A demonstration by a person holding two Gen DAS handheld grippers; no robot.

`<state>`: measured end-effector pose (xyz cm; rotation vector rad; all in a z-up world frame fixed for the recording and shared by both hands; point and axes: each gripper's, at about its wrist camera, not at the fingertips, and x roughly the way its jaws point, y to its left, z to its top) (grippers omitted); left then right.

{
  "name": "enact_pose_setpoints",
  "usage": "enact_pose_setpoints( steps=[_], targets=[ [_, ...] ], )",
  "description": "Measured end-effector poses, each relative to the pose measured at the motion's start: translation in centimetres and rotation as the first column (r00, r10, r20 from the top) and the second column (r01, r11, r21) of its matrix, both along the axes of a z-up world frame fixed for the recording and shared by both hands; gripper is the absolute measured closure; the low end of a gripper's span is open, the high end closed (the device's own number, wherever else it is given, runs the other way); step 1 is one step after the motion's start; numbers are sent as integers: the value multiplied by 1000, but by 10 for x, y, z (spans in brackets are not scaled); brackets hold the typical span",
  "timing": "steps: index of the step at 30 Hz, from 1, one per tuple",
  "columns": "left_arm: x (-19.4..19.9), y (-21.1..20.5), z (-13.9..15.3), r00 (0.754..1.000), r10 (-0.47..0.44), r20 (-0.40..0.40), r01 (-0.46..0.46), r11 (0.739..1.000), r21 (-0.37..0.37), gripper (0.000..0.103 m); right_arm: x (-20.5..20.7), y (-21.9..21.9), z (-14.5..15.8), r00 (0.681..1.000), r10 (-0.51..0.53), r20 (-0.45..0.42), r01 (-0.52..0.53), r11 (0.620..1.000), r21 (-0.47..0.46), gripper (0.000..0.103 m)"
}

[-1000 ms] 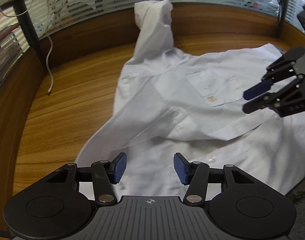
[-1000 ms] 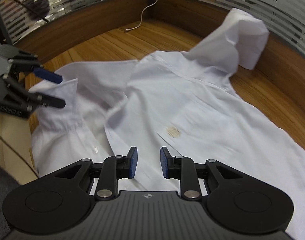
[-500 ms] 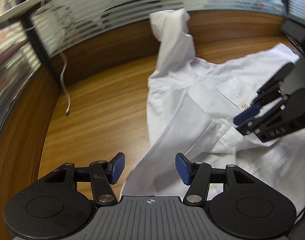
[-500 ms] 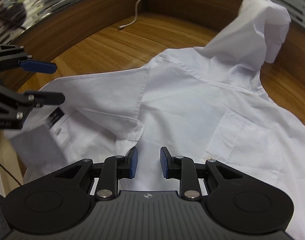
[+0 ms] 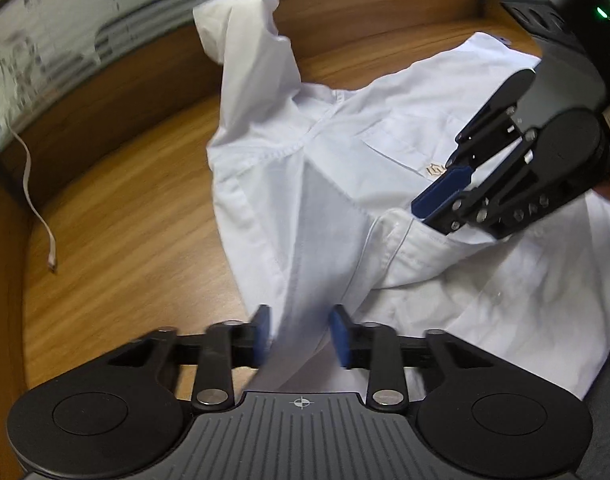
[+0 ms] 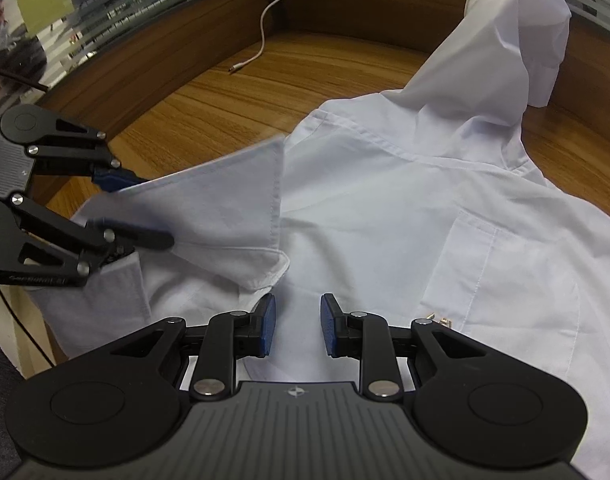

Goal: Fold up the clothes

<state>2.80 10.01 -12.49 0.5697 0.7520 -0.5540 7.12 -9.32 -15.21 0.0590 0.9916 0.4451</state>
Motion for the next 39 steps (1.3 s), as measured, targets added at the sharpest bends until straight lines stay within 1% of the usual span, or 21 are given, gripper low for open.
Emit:
enact_pose_setpoints(
  steps=[2,3,5,7,10,13,15,16,18,19,21,24,27,28,30,31,32,33,35,36,39],
  targets=[
    [-2,0,-2,1000,-20,11,20,1000,7,98,-4,-3,3,1000,17,7,-17,999,35,74],
    [-4,1,-3,1000,-18,25,18,1000,9,99,-7,-3,5,999,32,11,-33,998,55,74],
    [-9,2,-5,999,-14,53,13,1000,14,99,-12,0,6,997,82,10,-82,994,75,74],
    [-14,4,-7,997,-9,81,8,1000,19,99,-18,8,2,990,139,4,-139,989,52,74],
    [-22,6,-10,992,-3,123,0,1000,25,98,-25,22,-6,975,220,-10,-220,975,-17,74],
    [-30,9,-13,986,3,165,-8,999,31,91,-28,29,-3,967,256,4,-256,965,-57,74],
    [-35,10,-14,981,7,193,-14,999,35,88,-25,25,6,976,215,41,-214,976,-29,74],
    [-35,11,-15,981,9,195,-16,999,35,88,-23,23,10,979,195,59,-194,981,-13,74],
    [-32,13,-15,982,19,188,-25,999,28,82,-17,21,19,983,161,86,-164,986,29,74],
    [-31,15,-14,984,34,177,-38,999,19,79,-15,22,21,983,161,87,-166,985,54,74],
    [-30,18,-11,986,70,150,-70,998,-4,76,-13,26,22,980,179,84,-186,979,86,74],
    [-26,29,1,984,155,85,-147,985,-92,73,-16,41,17,968,239,77,-243,969,51,75],
    [-23,43,17,976,216,-12,-214,958,-190,64,-19,54,9,961,266,69,-268,963,9,75],
    [-23,47,22,973,228,-45,-233,947,-220,60,-19,55,5,964,260,64,-261,965,5,75],
    [-24,56,33,962,250,-112,-271,922,-278,58,-18,59,-2,966,251,59,-252,968,-1,75],
    [-24,60,38,955,258,-146,-292,907,-305,56,-17,61,-5,967,249,55,-249,969,-9,75],
    [-25,65,43,947,265,-180,-312,890,-331,51,-17,63,-8,968,247,52,-246,969,-17,75],
    [-27,66,45,943,255,-215,-318,882,-349,50,-18,64,-10,968,247,52,-246,969,-22,75],
    [-31,63,43,939,205,-278,-301,881,-366,49,-20,65,-12,967,249,55,-248,968,-29,75],
    [-31,60,40,935,182,-306,-291,884,-365,49,-20,64,-12,967,248,56,-246,969,-27,75],
    [-34,44,27,921,132,-366,-259,910,-323,48,-26,58,-5,969,239,63,-238,971,-16,75]
  ],
)
